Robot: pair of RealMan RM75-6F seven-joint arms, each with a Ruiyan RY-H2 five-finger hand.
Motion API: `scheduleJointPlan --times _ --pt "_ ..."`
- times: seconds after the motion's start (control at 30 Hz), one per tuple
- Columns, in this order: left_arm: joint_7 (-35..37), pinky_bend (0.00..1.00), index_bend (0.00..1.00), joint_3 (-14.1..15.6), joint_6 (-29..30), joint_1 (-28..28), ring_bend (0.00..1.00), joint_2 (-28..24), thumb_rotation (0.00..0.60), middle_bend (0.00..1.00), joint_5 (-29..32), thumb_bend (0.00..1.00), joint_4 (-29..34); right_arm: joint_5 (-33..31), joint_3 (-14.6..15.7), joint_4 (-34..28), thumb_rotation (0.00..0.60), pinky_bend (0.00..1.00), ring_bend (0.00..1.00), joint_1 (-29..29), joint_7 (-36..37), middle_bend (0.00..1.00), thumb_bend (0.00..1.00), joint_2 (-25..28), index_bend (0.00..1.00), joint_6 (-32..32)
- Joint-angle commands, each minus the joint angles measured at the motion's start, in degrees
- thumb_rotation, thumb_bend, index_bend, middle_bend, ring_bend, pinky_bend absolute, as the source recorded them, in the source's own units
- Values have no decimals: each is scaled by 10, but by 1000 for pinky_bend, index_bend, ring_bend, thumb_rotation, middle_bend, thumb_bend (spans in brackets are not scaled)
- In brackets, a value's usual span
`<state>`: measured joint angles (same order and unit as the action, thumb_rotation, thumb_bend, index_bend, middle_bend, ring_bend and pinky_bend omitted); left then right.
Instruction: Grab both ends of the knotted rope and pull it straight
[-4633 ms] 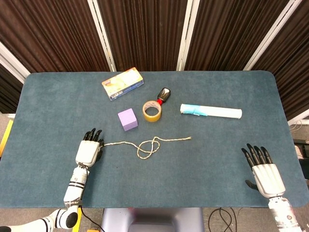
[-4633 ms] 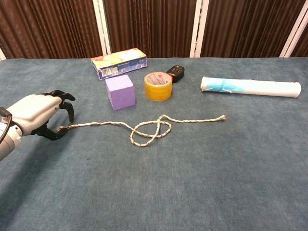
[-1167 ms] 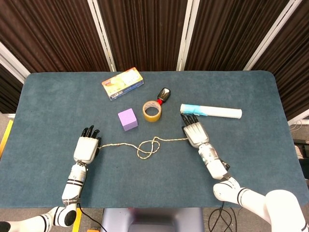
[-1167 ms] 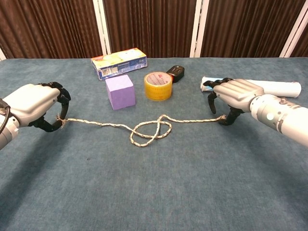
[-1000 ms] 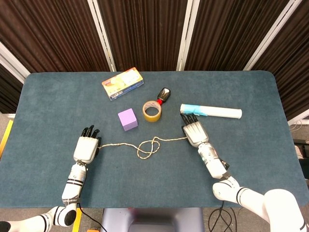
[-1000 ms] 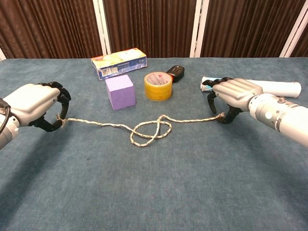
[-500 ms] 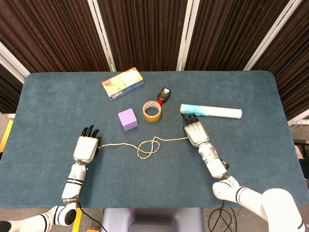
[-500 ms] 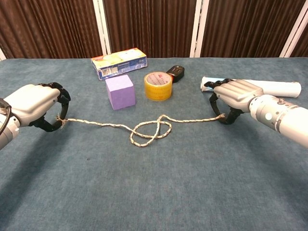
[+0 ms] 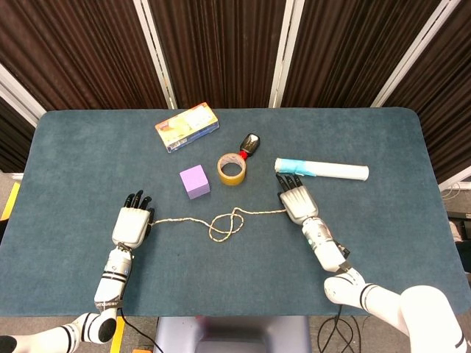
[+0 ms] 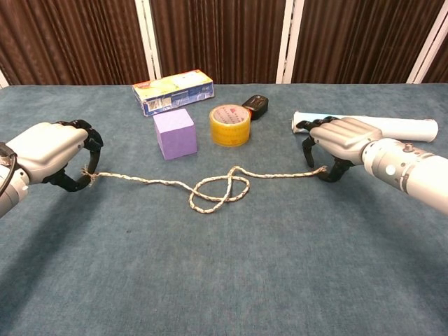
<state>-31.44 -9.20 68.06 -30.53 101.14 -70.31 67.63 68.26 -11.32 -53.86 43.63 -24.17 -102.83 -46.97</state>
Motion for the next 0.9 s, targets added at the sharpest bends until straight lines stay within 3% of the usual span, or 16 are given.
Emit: scheduleJointPlan --times 0.03,0.9 --pt "0 170 687 0 0 0 93 0 600 218 0 430 1 -3 1 -4 600 0 0 1 -2 67 435 1 571 0" --pt "-1 170 687 1 -1 -2 93 -3 600 218 2 430 5 -11 10 -34 600 0 0 4 -20 67 438 13 648 -14"
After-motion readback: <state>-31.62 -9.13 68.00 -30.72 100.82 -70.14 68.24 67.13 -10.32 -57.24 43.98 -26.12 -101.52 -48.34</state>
